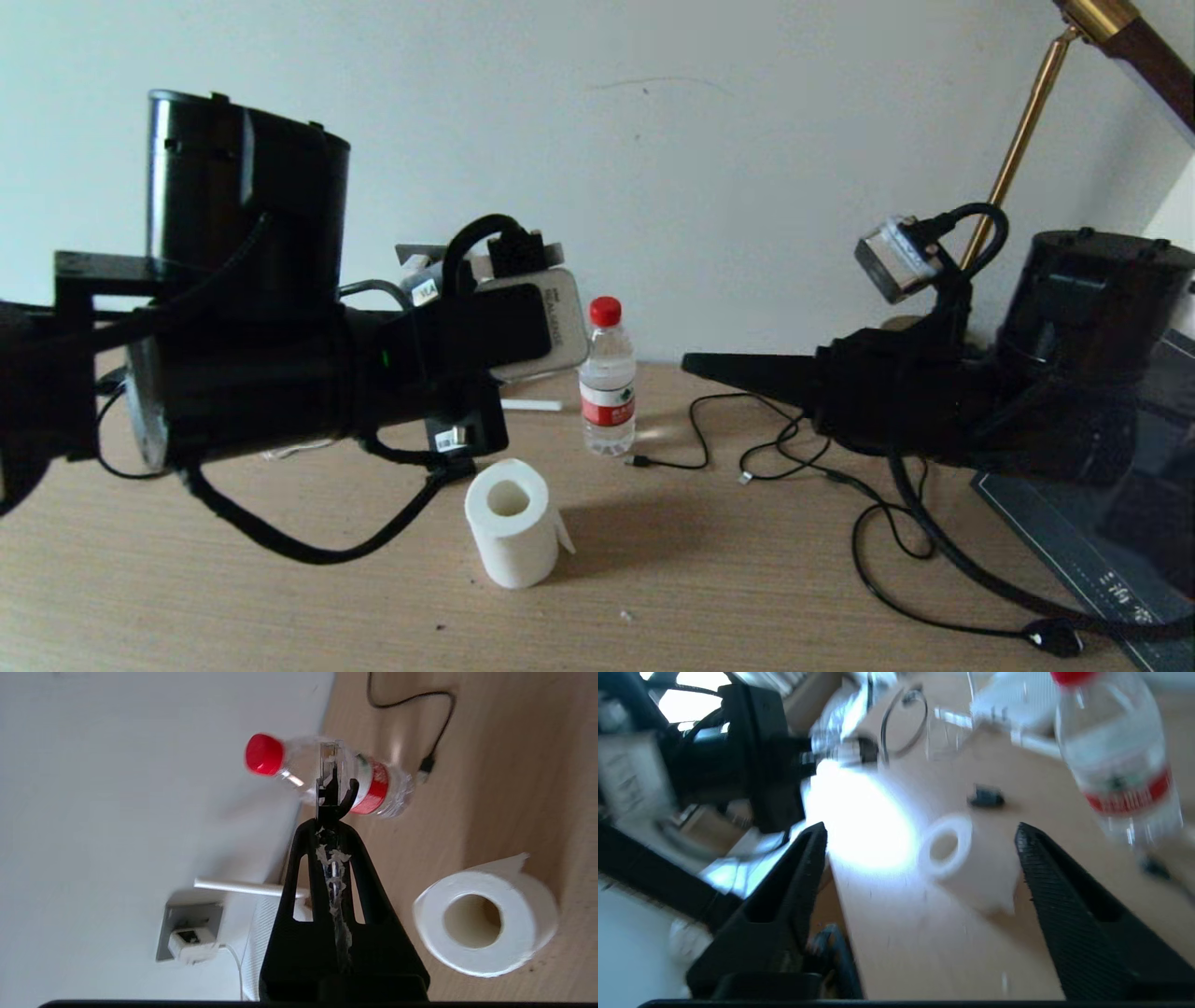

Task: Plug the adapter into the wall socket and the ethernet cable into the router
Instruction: Hand it to the other hand

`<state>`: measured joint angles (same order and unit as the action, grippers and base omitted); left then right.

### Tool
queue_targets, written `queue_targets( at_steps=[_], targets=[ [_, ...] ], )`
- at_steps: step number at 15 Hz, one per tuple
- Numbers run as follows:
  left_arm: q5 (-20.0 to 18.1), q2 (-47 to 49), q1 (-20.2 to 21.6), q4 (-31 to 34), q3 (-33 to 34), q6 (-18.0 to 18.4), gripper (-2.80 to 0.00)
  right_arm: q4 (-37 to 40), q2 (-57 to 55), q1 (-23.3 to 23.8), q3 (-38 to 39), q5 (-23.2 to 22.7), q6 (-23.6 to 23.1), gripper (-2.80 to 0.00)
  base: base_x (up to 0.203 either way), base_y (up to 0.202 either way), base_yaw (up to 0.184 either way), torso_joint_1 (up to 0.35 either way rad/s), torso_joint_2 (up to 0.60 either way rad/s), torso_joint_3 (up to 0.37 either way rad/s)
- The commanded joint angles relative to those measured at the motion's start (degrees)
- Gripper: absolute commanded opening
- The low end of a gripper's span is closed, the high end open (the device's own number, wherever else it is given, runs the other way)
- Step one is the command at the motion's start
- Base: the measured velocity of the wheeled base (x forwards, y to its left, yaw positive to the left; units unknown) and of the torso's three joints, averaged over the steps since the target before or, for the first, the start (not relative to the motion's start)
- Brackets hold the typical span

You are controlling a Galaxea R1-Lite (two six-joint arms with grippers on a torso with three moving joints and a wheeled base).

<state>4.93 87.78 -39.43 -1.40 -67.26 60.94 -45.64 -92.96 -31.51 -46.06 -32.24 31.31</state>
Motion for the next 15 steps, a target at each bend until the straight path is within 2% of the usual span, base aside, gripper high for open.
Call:
queue_targets(
  at_steps=[1,3,5,7,10,13,15],
  targets=[
    [-0.2,0.4,-1.2,0.0,0.2,0.2,-2.8,-6.9,-4.6,-1.4,0.9,2.2,0.0,0.0,0.0,0.0,0.0,0.0,0.0,0.0],
    [-1.8,0.8,-2.1,0.0,0.6,0.1,-2.8,-7.3,-4.5,-1.4,2.2,3.0,-0.5,0.0,0.0,0.0,0.0,0.0,0.0,0.0],
    [-5.2,2.3,-2.2,0.2,0.7,-0.3,-2.8,-7.3,-2.8,-1.4,5.5,3.0,-1.5,0.0,0.0,0.0,0.0,0.0,0.0,0.0],
    [-7.7,3.7,-2.5,0.3,1.6,-2.8,-2.8,-7.2,-1.4,-1.2,7.6,3.1,-3.6,0.0,0.0,0.0,0.0,0.0,0.0,0.0],
    [-8.1,4.5,-4.2,0.3,1.9,-4.2,-2.8,-6.4,0.9,-0.7,9.1,3.1,-5.3,0.0,0.0,0.0,0.0,0.0,0.0,0.0],
    [-8.0,5.7,-4.7,0.0,1.5,-4.2,-2.8,-6.2,0.9,-0.7,9.7,3.1,-10.4,0.0,0.0,0.0,0.0,0.0,0.0,0.0],
    [-8.0,6.6,-5.1,-0.2,0.7,-4.2,-2.8,-6.3,1.0,-0.7,9.1,3.1,-11.0,0.0,0.0,0.0,0.0,0.0,0.0,0.0]
  ],
)
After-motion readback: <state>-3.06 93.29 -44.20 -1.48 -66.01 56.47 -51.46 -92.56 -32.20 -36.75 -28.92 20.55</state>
